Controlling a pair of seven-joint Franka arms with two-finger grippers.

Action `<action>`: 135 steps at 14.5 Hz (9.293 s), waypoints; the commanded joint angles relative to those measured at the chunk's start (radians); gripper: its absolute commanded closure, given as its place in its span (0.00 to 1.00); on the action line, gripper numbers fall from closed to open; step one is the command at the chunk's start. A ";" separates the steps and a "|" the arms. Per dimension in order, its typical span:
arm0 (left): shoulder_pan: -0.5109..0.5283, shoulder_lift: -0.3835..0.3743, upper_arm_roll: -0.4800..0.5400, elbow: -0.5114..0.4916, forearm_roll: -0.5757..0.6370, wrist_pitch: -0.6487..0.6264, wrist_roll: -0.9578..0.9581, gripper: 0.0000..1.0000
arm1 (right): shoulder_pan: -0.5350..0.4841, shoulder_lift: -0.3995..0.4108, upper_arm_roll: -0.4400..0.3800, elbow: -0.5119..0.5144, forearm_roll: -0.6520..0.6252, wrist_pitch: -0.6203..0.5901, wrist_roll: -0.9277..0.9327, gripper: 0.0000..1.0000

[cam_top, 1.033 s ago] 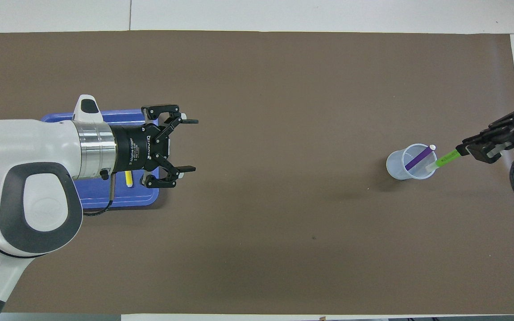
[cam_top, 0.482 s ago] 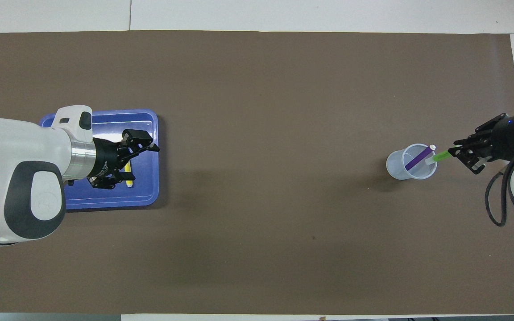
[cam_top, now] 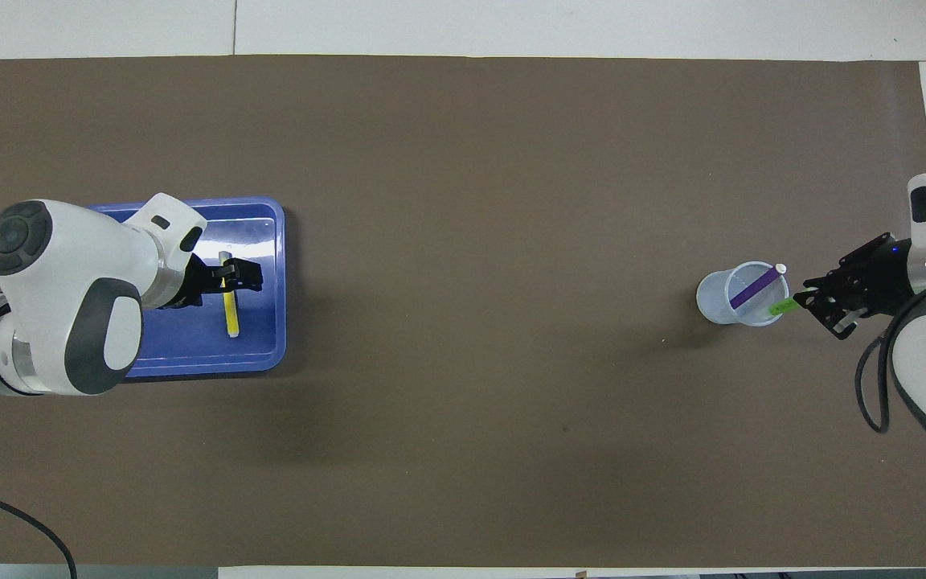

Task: Transfer and insert pens with both arms
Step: 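Release the green pen in the cup while the left gripper grasps the yellow pen, then lift the yellow pen toward the right gripper while the right gripper approaches, then close the right gripper on the yellow pen and open the left gripper, then carry the yellow pen into the cup with the right gripper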

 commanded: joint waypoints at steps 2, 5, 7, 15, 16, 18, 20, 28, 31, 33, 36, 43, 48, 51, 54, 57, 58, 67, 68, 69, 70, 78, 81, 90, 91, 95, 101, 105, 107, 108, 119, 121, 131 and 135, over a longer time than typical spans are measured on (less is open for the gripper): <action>0.015 0.109 -0.004 0.039 0.133 0.061 0.038 0.00 | -0.011 -0.027 0.005 -0.029 -0.017 0.020 -0.020 0.74; 0.028 0.115 -0.004 0.037 0.133 0.056 0.040 0.00 | -0.010 -0.024 0.007 -0.026 -0.017 0.059 -0.030 0.76; 0.028 0.115 -0.004 0.037 0.133 0.044 0.040 0.21 | -0.007 -0.021 0.007 -0.027 -0.016 0.086 -0.032 0.76; 0.030 0.112 -0.004 0.037 0.138 0.021 0.040 1.00 | -0.027 0.073 0.007 0.267 0.169 -0.319 0.286 0.32; 0.031 0.114 -0.004 0.039 0.138 0.022 0.040 1.00 | -0.027 0.073 0.007 0.270 0.226 -0.330 0.365 0.32; 0.031 0.115 -0.004 0.054 0.138 0.016 0.040 1.00 | -0.022 0.073 0.007 0.267 0.355 -0.333 0.576 0.32; 0.033 0.121 -0.003 0.103 0.135 -0.040 0.040 1.00 | -0.007 0.071 0.013 0.264 0.453 -0.315 0.802 0.30; 0.042 0.152 -0.012 0.405 -0.088 -0.427 -0.158 1.00 | 0.133 0.071 0.022 0.260 0.640 -0.166 1.264 0.25; 0.044 0.145 -0.038 0.474 -0.216 -0.505 -0.414 1.00 | 0.165 0.071 0.024 0.253 0.684 -0.086 1.361 0.23; 0.045 0.141 -0.069 0.473 -0.302 -0.505 -0.599 1.00 | 0.176 0.071 0.024 0.241 0.710 -0.043 1.387 0.23; 0.042 0.089 -0.099 0.465 -0.466 -0.495 -0.884 1.00 | 0.177 0.067 0.024 0.230 0.722 -0.040 1.390 0.23; 0.024 -0.018 -0.145 0.361 -0.766 -0.440 -1.220 1.00 | 0.263 0.059 0.022 0.204 0.720 0.035 1.396 0.27; -0.054 -0.206 -0.152 0.199 -0.940 -0.289 -1.321 1.00 | 0.410 0.057 0.024 0.177 0.705 0.234 1.486 0.34; -0.122 -0.273 -0.152 0.114 -1.011 -0.182 -1.324 1.00 | 0.443 0.060 0.024 0.171 0.655 0.258 1.514 0.32; -0.153 -0.279 -0.152 0.089 -1.036 -0.110 -1.349 1.00 | 0.459 0.059 0.024 0.172 0.613 0.258 1.516 0.33; -0.143 -0.279 -0.152 0.089 -1.045 -0.108 -1.352 1.00 | 0.469 0.057 0.025 0.171 0.524 0.221 1.502 0.34; -0.143 -0.279 -0.150 0.089 -1.056 -0.107 -1.353 1.00 | 0.472 0.056 0.024 0.172 0.503 0.200 1.496 0.34; -0.139 -0.279 -0.150 0.089 -1.079 -0.090 -1.364 1.00 | 0.499 0.067 0.025 0.184 0.490 0.212 1.490 0.39; -0.140 -0.279 -0.150 0.089 -1.083 -0.085 -1.364 1.00 | 0.522 0.071 0.025 0.184 0.490 0.230 1.491 0.42; -0.140 -0.279 -0.150 0.089 -1.083 -0.082 -1.364 1.00 | 0.530 0.074 0.025 0.184 0.489 0.242 1.491 0.44; -0.140 -0.279 -0.150 0.089 -1.085 -0.081 -1.364 1.00 | 0.530 0.076 0.024 0.184 0.490 0.242 1.491 0.44; -0.139 -0.279 -0.149 0.089 -1.099 -0.081 -1.364 1.00 | 0.521 0.087 0.024 0.195 0.490 0.261 1.490 0.48; -0.140 -0.279 -0.150 0.089 -1.099 -0.077 -1.364 1.00 | 0.529 0.122 0.024 0.221 0.490 0.299 1.493 0.51; -0.140 -0.279 -0.150 0.088 -1.102 -0.074 -1.364 1.00 | 0.530 0.131 0.024 0.238 0.489 0.282 1.499 0.68; -0.140 -0.279 -0.150 0.088 -1.102 -0.068 -1.366 1.00 | 0.530 0.131 0.024 0.238 0.489 0.281 1.504 0.64; -0.140 -0.279 -0.150 0.088 -1.113 -0.065 -1.369 1.00 | 0.530 0.130 0.024 0.240 0.487 0.250 1.513 0.41; -0.143 -0.279 -0.150 0.088 -1.114 -0.053 -1.369 1.00 | 0.530 0.128 0.024 0.240 0.486 0.245 1.511 0.59; -0.143 -0.279 -0.150 0.088 -1.119 -0.051 -1.372 1.00 | 0.532 0.126 0.025 0.237 0.478 0.245 1.510 0.85; -0.145 -0.279 -0.150 0.088 -1.119 -0.048 -1.372 1.00 | 0.532 0.126 0.025 0.235 0.473 0.244 1.508 1.00; -0.145 -0.279 -0.150 0.088 -1.119 -0.045 -1.372 1.00 | 0.530 0.126 0.025 0.235 0.473 0.244 1.507 1.00; -0.148 -0.282 -0.147 0.089 -1.117 -0.042 -1.366 0.00 | 0.463 0.108 0.010 0.266 0.435 0.063 1.401 1.00; -0.140 -0.282 -0.147 0.089 -1.117 -0.042 -1.361 0.00 | 0.380 0.103 0.010 0.290 0.423 -0.064 1.262 1.00; -0.085 -0.287 -0.146 0.077 -1.047 -0.050 -1.229 0.00 | 0.033 0.093 0.010 0.323 0.038 -0.321 0.170 1.00; -0.085 -0.282 -0.146 0.080 -1.045 -0.041 -1.228 0.00 | 0.001 0.051 0.010 0.215 -0.004 -0.220 0.007 1.00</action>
